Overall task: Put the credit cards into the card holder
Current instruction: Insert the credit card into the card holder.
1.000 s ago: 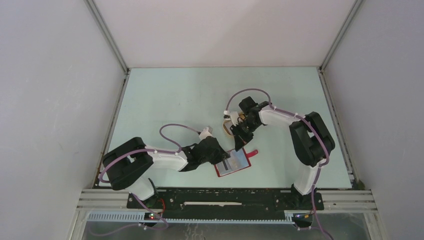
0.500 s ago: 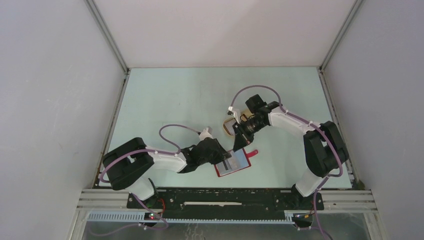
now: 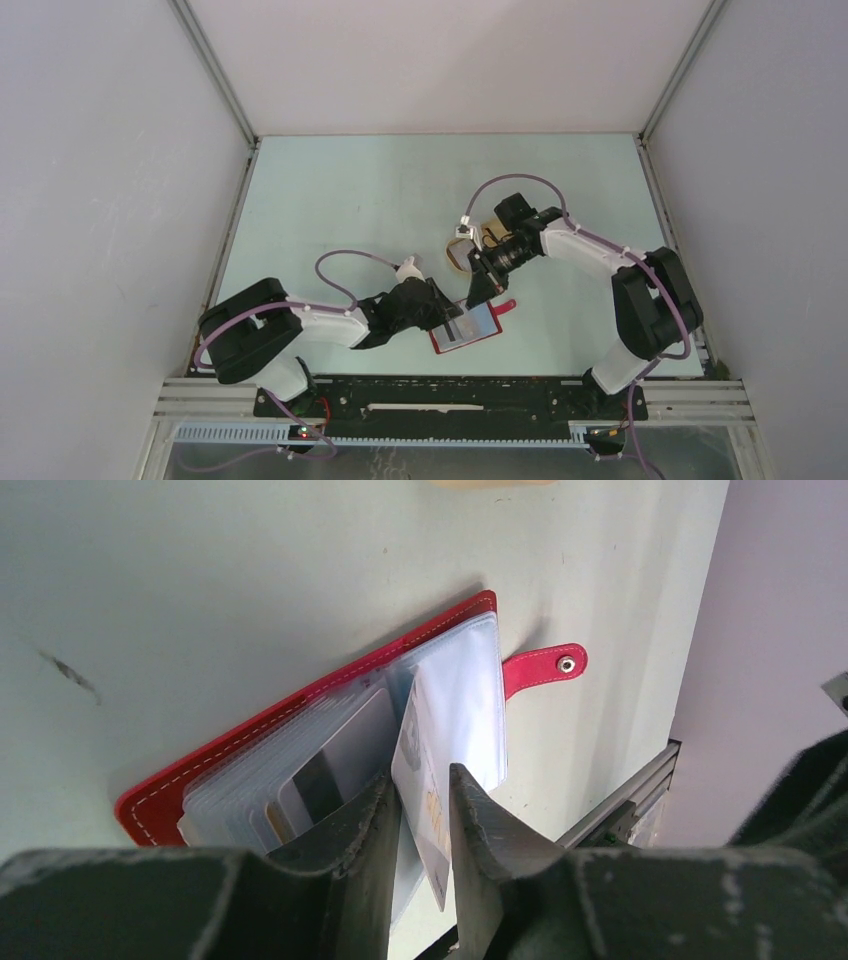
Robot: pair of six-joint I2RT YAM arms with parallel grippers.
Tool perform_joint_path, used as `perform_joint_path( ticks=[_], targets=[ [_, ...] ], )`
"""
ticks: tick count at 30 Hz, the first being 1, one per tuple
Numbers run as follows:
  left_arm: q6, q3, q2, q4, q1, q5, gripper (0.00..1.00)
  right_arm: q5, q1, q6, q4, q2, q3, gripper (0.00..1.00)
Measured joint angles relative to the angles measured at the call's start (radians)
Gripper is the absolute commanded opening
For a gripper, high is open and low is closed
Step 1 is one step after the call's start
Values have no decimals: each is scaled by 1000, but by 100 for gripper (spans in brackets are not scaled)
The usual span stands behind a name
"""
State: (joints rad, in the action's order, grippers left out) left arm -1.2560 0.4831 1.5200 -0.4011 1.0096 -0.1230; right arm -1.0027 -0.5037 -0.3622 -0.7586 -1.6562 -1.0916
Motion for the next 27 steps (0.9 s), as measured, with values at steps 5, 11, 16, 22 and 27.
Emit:
perform_joint_path(
  ticks=[5,11,16,22,27],
  targets=[
    [1,0,0,1,0,0,31,-17,0,-61,5,102,30,13],
    [10,0,0,1,0,1,31,-19,-23,-249,55,338,125,15],
    [22,0,0,-1,0,2,31,8,-127,-618,28,483,229,20],
    [28,0,0,-3,0,3,31,165,-279,-814,87,491,273,9],
    [34,0,0,-5,0,3,31,322,-398,-878,196,457,307,2]
  ],
)
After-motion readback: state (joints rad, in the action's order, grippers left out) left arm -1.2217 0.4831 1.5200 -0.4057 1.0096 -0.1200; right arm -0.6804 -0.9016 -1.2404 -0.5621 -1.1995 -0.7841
